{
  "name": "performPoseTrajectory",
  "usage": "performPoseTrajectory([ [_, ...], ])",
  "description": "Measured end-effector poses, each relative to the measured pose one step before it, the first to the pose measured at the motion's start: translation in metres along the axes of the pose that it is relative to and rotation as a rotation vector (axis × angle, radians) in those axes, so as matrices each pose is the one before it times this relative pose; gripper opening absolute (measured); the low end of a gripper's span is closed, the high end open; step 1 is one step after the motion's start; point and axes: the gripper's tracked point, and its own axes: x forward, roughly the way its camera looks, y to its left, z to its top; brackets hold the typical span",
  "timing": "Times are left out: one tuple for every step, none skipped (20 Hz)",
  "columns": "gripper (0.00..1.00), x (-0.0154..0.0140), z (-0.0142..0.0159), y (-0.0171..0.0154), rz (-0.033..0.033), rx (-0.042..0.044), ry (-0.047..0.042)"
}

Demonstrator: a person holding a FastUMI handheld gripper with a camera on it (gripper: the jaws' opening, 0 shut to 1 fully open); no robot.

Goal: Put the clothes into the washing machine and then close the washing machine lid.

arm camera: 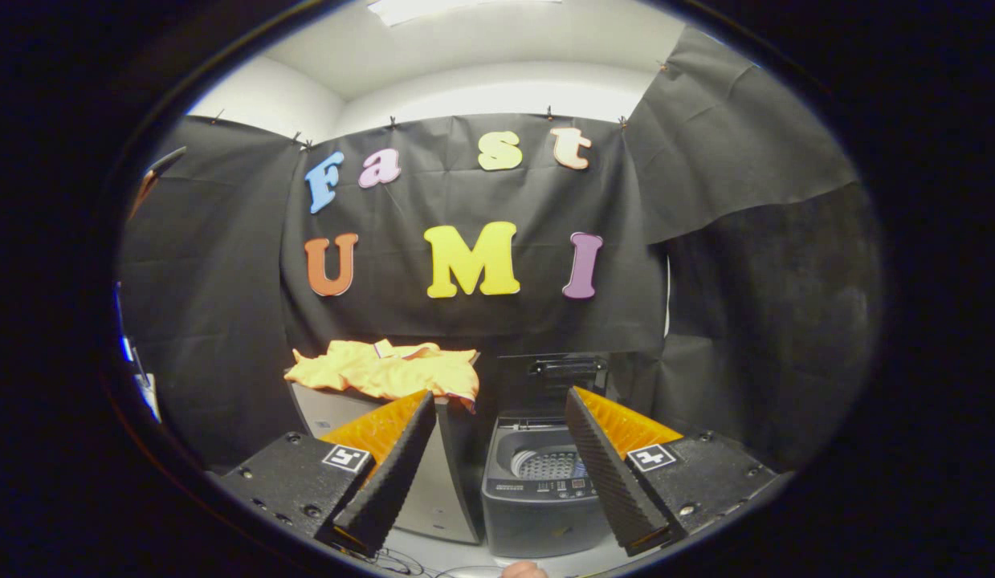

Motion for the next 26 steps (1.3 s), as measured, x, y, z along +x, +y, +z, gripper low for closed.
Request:
performPoseTrajectory([
  [1.00, -0.00001, -0.00059, -0.00006, -0.00042, -0.00164, 0.00219],
  [1.00, 0.00192, -0.00125, 0.00064, 0.00178, -0.00155, 0.00086],
  [1.00, 0.00108, 0.00003, 0.00011, 0.00002, -0.00061, 0.00128],
  [1.00, 0.00171, 0.00036, 0.00118, 0.00091, -0.00035, -0.00128],
  [1.00, 0.00084, 0.00018, 0.00098, 0.00053, -0.00071, 0.00023],
  [1.00, 0.00127, -0.00089, 0.00106, 0.00102, -0.00043, 0.00080],
  [1.00, 0.00242, -0.00118, 0.00197, 0.00344, 0.00044, 0.00397],
  [1.00, 0.00268, -0.00080, 0.00184, 0.00209, 0.00141, 0.00225],
  [1.00, 0.00271, -0.00018, 0.00219, 0.00364, 0.00191, 0.00716],
  [1.00, 0.00303, -0.00019, 0.00338, 0.00481, 0.00304, 0.00369],
  [1.00, 0.00417, 0.00176, 0.00265, 0.00435, 0.00255, 0.00014],
  [1.00, 0.00450, 0.00121, 0.00332, 0.00510, 0.00166, -0.00326],
  [1.00, 0.00601, 0.00253, 0.00419, 0.00897, 0.00090, -0.00142],
  [1.00, 0.00621, 0.00265, 0.00519, 0.00900, -0.00005, -0.00166],
  [1.00, 0.00599, 0.00257, 0.00451, 0.00936, 0.00106, -0.00101],
  [1.00, 0.00813, 0.00207, 0.00658, 0.01272, 0.00164, -0.00265],
  [1.00, 0.00793, 0.00380, 0.00602, 0.01336, 0.00075, -0.00307],
  [1.00, 0.00855, 0.00220, 0.00681, 0.01470, 0.00012, 0.00200],
  [1.00, 0.01218, 0.00413, 0.00793, 0.02036, 0.00239, -0.00401],
  [1.00, 0.01243, 0.00386, 0.00775, 0.01676, 0.00190, 0.00058],
  [1.00, 0.01416, 0.00380, 0.00822, 0.02013, -0.00122, -0.00093],
  [1.00, 0.01530, 0.00506, 0.00871, 0.01547, -0.00226, -0.00137],
  [1.00, 0.01675, 0.00568, 0.00807, 0.01016, -0.00365, -0.00001],
  [1.00, 0.01727, 0.00277, 0.00607, -0.00092, -0.00359, 0.00571],
  [1.00, 0.01915, 0.00204, 0.00727, 0.00410, 0.00168, 0.01212],
  [1.00, 0.02018, 0.00058, 0.01081, 0.01039, 0.00795, 0.00999],
])
